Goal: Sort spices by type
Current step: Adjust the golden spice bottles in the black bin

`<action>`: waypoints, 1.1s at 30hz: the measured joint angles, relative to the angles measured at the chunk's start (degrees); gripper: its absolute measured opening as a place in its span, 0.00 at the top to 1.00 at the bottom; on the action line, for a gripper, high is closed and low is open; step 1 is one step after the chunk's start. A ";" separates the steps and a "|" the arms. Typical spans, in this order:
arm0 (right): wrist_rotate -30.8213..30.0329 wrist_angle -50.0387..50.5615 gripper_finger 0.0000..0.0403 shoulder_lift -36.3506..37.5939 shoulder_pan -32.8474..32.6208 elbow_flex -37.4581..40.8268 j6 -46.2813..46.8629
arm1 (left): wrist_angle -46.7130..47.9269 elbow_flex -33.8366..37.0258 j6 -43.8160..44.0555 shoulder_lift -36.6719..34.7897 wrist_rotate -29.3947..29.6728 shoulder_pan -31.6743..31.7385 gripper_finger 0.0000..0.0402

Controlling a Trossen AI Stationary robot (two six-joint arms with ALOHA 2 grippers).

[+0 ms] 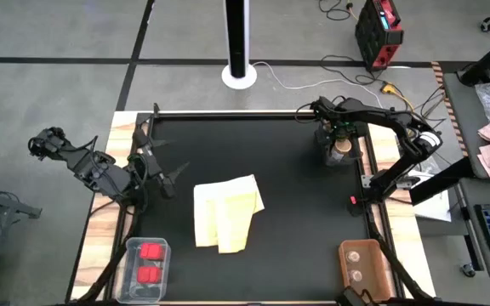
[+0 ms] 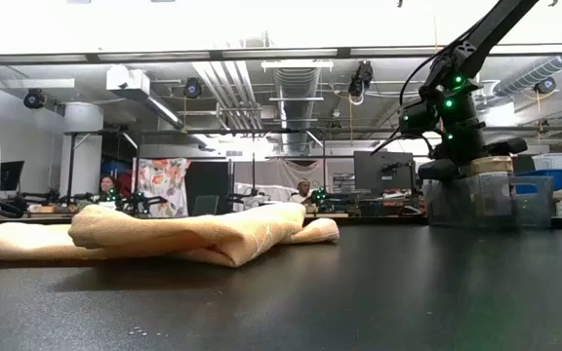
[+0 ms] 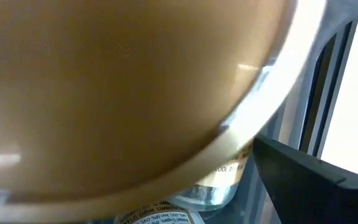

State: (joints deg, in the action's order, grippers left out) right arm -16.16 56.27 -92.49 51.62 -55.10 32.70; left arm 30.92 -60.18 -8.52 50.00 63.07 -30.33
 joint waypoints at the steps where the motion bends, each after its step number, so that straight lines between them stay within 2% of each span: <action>1: 0.00 -0.27 0.20 -0.41 0.00 0.07 -0.29 | -0.02 0.00 0.03 0.00 0.00 0.00 0.23; 16: -1.41 0.52 0.43 -1.97 -0.13 -0.10 -2.05 | 0.00 0.00 0.54 0.03 0.00 0.00 0.23; 20: -1.21 0.83 0.43 -1.33 -0.13 -0.05 -2.05 | 0.00 0.00 0.71 0.46 -0.07 0.00 0.23; 27: -2.40 0.98 0.39 -1.21 -0.90 -0.08 -0.29 | -0.51 3.75 6.39 2.82 -1.09 0.00 0.23; 33: -2.92 1.76 0.40 0.08 -1.01 -0.86 -0.36 | -1.70 6.30 12.05 5.89 -1.43 -0.64 0.23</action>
State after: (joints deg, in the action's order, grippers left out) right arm -19.08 58.03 -92.41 50.61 -55.96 32.34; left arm 29.22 -53.88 3.53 55.89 61.64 -30.96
